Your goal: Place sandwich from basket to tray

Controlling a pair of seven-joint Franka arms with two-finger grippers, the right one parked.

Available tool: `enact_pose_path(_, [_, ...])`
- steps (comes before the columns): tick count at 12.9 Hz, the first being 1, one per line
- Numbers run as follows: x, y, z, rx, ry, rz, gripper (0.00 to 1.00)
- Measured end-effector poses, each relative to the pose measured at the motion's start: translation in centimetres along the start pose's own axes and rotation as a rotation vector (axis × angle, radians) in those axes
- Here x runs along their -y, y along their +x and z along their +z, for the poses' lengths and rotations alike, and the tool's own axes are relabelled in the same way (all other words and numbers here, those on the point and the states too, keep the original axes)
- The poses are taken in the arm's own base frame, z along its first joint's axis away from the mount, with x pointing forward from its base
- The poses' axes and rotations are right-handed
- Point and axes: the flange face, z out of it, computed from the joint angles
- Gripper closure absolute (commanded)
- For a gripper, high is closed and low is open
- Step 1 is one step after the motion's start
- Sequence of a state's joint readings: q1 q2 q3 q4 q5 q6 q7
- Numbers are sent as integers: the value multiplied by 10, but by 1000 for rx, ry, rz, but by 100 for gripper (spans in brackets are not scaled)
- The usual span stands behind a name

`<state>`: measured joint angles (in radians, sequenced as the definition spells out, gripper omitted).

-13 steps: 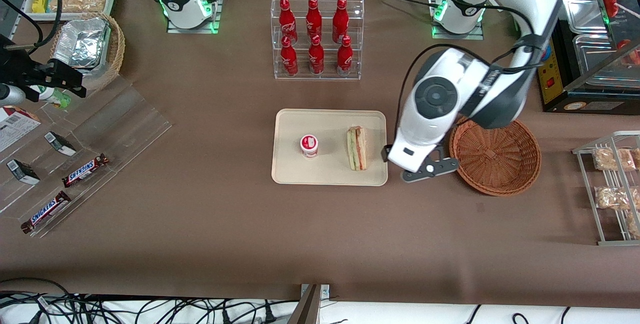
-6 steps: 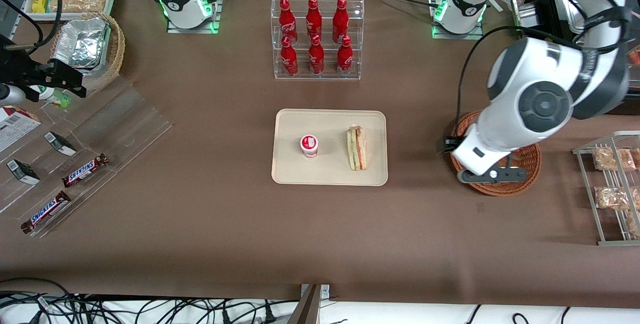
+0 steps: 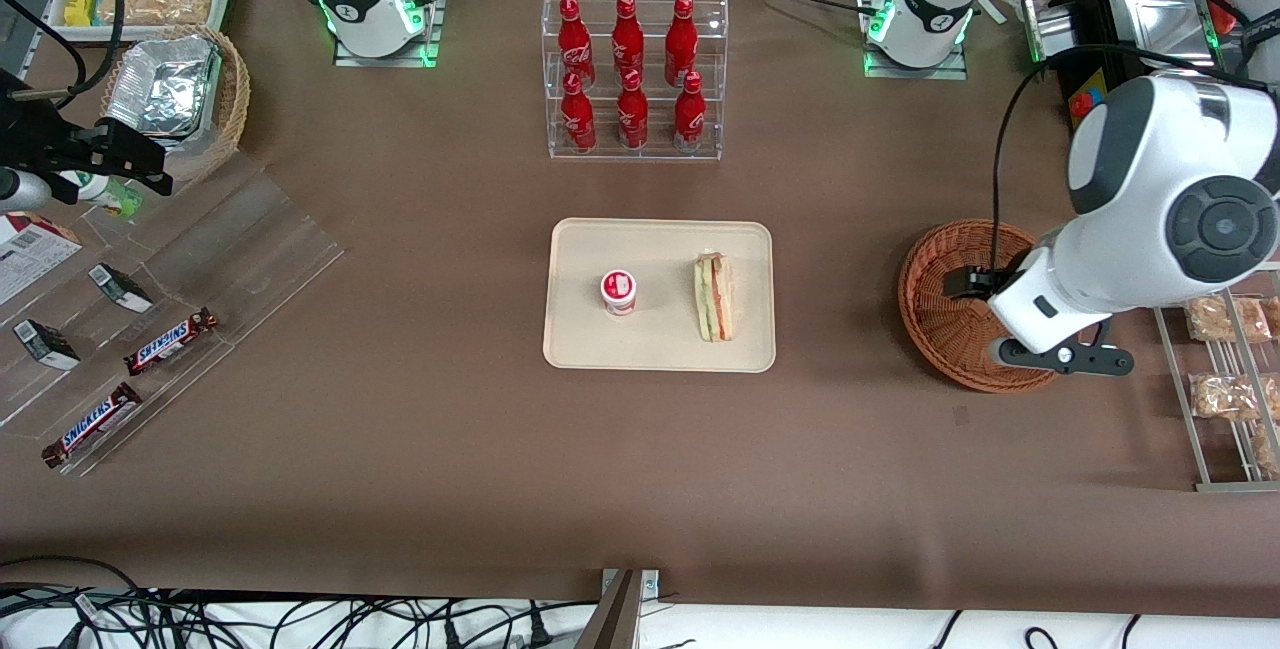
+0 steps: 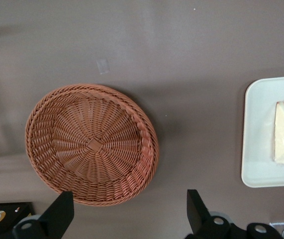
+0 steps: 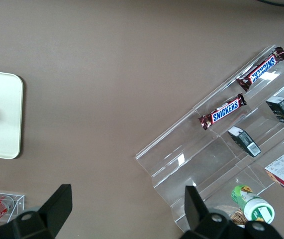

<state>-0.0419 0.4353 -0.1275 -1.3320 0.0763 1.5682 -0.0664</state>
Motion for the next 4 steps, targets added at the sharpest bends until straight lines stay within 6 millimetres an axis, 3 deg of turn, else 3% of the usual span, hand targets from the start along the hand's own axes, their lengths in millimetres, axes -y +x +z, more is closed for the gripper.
enact_pose_path(2, [12,-2,-3,-1,-20,10,0])
enact_pose_path(4, [12,-2,-3,0,-32,11,0])
